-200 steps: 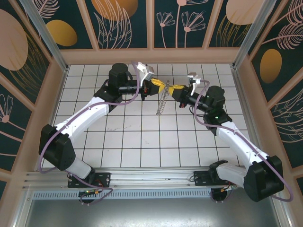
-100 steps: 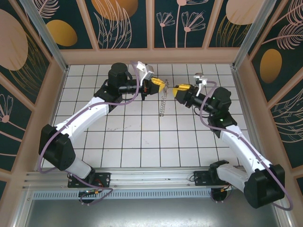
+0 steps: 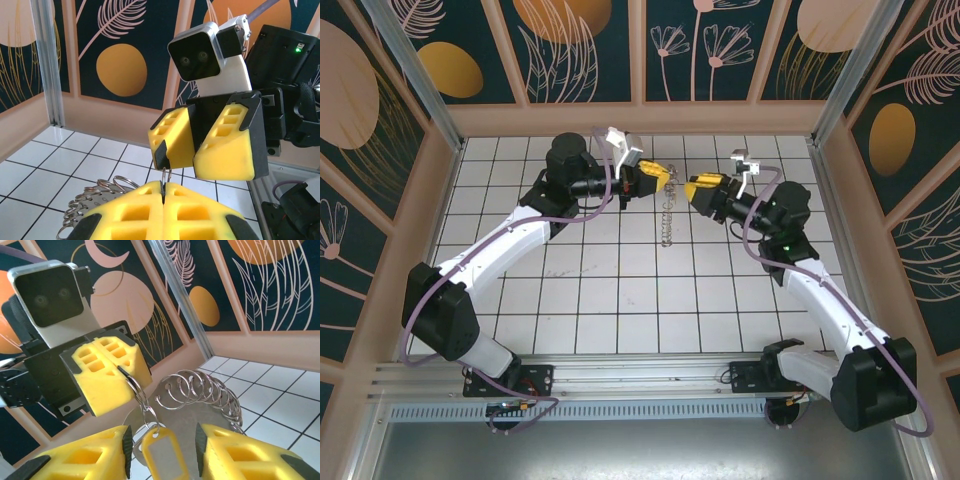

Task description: Put the keys on the keyring

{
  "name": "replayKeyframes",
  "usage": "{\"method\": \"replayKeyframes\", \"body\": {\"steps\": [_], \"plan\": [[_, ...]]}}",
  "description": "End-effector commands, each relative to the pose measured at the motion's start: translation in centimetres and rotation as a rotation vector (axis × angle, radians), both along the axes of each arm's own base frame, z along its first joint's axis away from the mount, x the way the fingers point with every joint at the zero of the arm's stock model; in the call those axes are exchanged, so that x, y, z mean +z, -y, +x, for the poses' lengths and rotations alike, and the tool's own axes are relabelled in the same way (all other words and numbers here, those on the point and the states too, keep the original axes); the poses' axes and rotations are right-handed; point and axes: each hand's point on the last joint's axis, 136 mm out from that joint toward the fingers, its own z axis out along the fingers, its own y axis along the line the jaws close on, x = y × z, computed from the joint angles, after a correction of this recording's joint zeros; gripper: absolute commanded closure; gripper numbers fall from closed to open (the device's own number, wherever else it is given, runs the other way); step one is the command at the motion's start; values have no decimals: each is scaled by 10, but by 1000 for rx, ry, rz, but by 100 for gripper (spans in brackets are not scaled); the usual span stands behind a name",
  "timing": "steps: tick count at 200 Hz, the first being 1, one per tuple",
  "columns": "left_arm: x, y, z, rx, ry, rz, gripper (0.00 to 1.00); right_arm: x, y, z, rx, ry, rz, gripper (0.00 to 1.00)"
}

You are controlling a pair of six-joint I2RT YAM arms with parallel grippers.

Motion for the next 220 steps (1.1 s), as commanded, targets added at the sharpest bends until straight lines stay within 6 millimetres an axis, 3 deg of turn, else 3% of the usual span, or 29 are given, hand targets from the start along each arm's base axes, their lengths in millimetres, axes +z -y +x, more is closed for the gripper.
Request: {"method": "replayKeyframes", "body": {"steps": [1, 74, 220], "plan": [[25, -2, -12, -41, 47, -72, 100, 39, 0, -13, 54, 134, 43, 60], [25, 0, -16, -86, 6, -112, 100, 54, -6, -15, 118, 183, 66, 57], [24, 1, -17, -99, -16, -129, 100, 50, -19, -13, 199, 174, 95, 58]]}}
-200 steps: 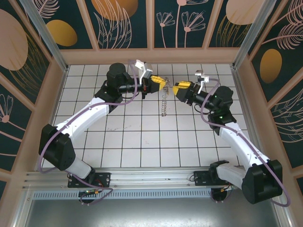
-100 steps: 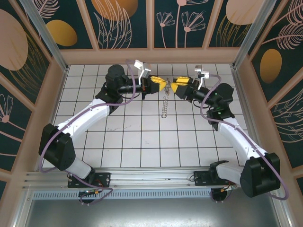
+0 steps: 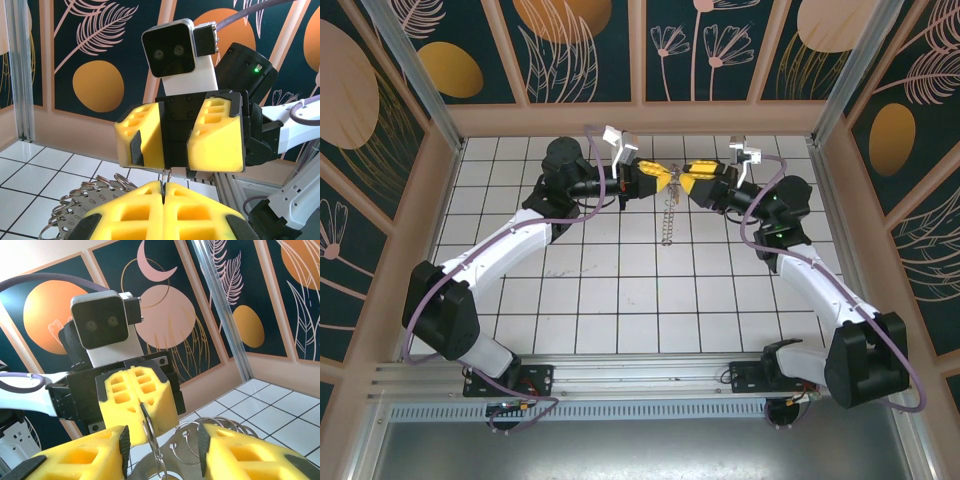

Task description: Put the keys on the keyring

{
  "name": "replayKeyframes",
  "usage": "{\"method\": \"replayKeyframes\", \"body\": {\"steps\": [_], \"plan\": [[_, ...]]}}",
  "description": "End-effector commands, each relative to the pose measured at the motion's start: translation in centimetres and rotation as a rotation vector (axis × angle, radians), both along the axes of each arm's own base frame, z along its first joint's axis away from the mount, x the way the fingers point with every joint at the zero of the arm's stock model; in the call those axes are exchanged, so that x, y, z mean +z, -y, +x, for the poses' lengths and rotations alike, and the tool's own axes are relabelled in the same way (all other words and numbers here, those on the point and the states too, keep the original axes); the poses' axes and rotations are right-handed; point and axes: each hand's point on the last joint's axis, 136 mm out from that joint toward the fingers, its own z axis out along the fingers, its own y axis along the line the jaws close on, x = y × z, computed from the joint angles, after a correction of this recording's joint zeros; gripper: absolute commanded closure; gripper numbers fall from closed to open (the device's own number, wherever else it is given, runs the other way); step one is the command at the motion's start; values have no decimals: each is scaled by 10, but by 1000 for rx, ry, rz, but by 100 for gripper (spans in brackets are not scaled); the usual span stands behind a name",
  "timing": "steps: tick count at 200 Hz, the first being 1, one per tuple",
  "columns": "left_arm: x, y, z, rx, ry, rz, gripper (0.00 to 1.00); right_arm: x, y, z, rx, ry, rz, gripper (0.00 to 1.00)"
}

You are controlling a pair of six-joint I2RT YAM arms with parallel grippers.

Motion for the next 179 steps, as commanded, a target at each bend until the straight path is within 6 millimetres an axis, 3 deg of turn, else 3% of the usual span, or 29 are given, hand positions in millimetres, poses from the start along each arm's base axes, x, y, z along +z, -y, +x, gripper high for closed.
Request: {"method": "replayKeyframes", "body": {"steps": [1, 43, 100, 127, 139, 151, 167, 179], "plan": [[11, 0, -3, -16, 43, -36, 100, 18, -5, -9, 45, 74, 18, 58], [11, 0, -3, -17, 39, -38, 100, 14, -10, -10, 60, 65, 13, 62], [8, 1, -1, -15, 31, -34, 100, 11, -11, -10, 61, 60, 10, 93], [7, 2, 0, -14, 27, -33, 100, 11, -11, -11, 68, 62, 8, 100], [6, 2, 0, -15, 25, -32, 100, 11, -12, -12, 71, 61, 7, 99], [6, 3, 0, -17, 24, -31, 100, 10, -12, -11, 69, 59, 8, 87], [5, 3, 0, -15, 22, -31, 100, 10, -13, -11, 72, 55, 8, 80], [5, 3, 0, -15, 22, -32, 100, 10, -13, -11, 74, 54, 8, 79]]}}
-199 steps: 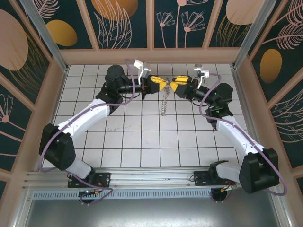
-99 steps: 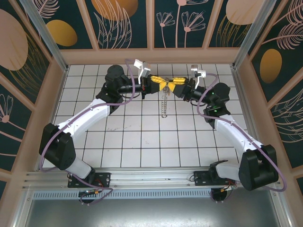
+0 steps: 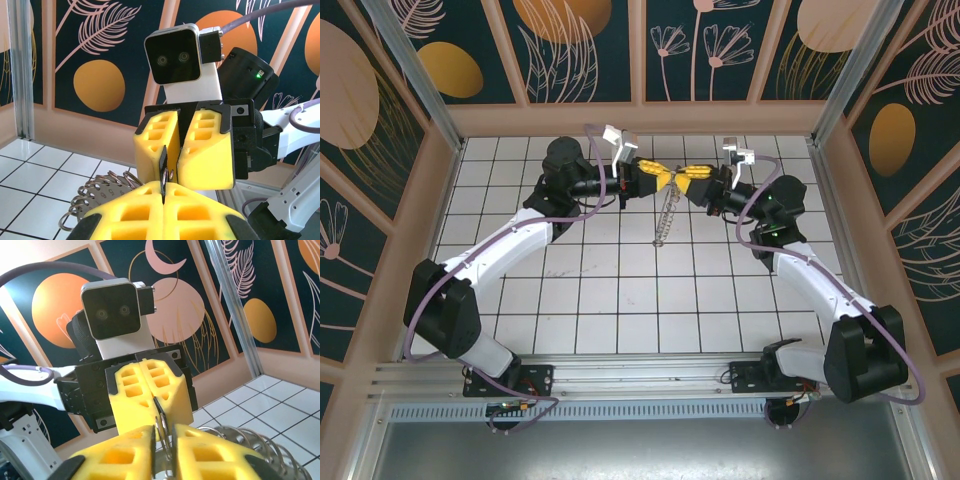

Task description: Put the keys on the keyring

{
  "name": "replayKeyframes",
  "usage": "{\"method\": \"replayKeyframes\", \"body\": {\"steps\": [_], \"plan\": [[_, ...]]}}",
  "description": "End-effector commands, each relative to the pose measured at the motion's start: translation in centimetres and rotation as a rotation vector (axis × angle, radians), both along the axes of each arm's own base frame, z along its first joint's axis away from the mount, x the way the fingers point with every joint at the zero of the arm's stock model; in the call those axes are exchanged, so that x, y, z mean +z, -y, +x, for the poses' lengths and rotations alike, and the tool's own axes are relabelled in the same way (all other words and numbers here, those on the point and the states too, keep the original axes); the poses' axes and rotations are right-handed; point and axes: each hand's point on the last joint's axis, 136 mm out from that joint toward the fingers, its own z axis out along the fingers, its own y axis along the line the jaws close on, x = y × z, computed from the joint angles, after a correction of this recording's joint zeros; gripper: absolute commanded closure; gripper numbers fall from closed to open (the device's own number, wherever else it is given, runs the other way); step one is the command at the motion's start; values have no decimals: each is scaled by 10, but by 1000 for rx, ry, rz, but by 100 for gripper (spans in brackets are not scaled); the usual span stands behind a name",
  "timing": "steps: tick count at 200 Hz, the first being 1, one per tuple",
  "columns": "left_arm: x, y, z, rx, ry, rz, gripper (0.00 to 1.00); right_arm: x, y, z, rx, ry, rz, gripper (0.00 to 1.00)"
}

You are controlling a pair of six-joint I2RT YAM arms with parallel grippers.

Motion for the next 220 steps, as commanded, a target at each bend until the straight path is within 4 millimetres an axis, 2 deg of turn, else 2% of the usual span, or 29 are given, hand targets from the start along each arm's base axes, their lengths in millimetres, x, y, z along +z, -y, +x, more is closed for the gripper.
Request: {"method": "replayKeyframes", "body": {"steps": [1, 29, 70, 112, 168, 190, 220], "plan": [[8, 2, -4, -17, 42, -29, 100, 15, -3, -7, 28, 57, 15, 79], [8, 2, -3, -14, 43, -27, 100, 14, -4, -6, 30, 54, 15, 83], [8, 1, -3, -8, 44, -31, 100, 8, -8, -6, 44, 42, 10, 76], [8, 2, -3, -8, 42, -29, 100, 6, -7, -4, 28, 36, 14, 100], [7, -1, 6, 61, 47, -2, 100, 3, -2, 2, -9, 38, -25, 100], [6, -6, 12, 126, 86, 44, 82, -2, 3, 10, -30, 31, -65, 100], [4, -11, 18, 177, 135, 124, 66, -10, 5, 24, -42, 28, -138, 100]]}}
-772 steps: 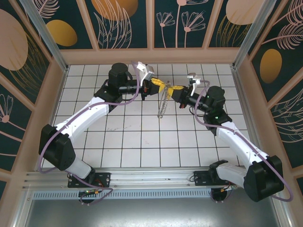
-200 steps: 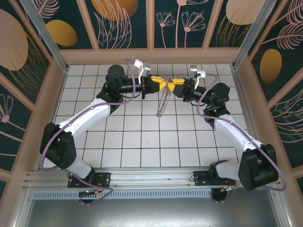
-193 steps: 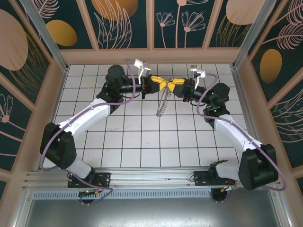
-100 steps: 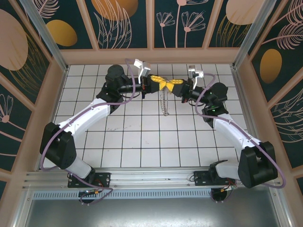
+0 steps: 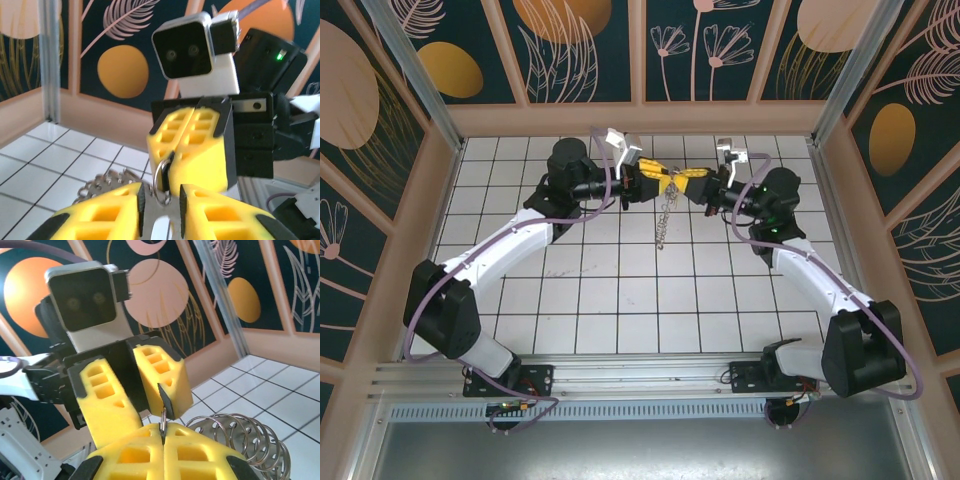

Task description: Put the keys on the keyring

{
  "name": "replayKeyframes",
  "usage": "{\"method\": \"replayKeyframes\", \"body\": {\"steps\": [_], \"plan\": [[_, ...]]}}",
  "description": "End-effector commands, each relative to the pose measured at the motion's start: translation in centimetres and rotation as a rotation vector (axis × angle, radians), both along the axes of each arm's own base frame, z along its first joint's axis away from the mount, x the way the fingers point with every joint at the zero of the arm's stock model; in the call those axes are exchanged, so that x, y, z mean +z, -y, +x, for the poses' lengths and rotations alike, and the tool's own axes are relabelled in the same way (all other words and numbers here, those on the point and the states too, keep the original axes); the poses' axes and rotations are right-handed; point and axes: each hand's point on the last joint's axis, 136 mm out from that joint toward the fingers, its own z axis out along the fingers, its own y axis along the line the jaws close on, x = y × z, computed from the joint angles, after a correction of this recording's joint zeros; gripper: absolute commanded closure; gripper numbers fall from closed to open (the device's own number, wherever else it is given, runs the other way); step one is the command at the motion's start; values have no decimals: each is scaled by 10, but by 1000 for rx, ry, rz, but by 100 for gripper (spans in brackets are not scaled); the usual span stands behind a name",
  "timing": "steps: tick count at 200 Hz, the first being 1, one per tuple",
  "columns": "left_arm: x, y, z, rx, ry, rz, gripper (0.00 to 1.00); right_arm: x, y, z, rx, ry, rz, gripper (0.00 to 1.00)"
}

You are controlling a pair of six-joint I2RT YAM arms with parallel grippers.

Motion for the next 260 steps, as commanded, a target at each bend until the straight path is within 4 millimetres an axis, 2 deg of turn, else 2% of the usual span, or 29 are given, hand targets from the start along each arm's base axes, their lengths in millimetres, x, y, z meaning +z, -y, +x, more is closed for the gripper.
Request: {"method": "replayKeyframes", "body": {"steps": [1, 48, 96, 158, 202, 260], "plan": [[23, -9, 1, 59, 120, 44, 66, 12, 3, 5, 0, 79, -55, 100], [15, -18, 17, 87, 131, 122, 56, -4, 0, 22, 46, 54, -126, 100], [5, -26, 32, -3, 65, 147, 52, -10, -5, 22, 132, 50, -150, 100], [-9, -16, 22, -153, -30, 130, 52, -6, -9, 22, 173, 52, -133, 100], [-7, -14, 15, -201, -59, 71, 53, -4, -12, 22, 182, 56, -120, 100], [-8, -13, 15, -205, -76, 51, 53, 0, -16, 18, 196, 66, -109, 100]]}}
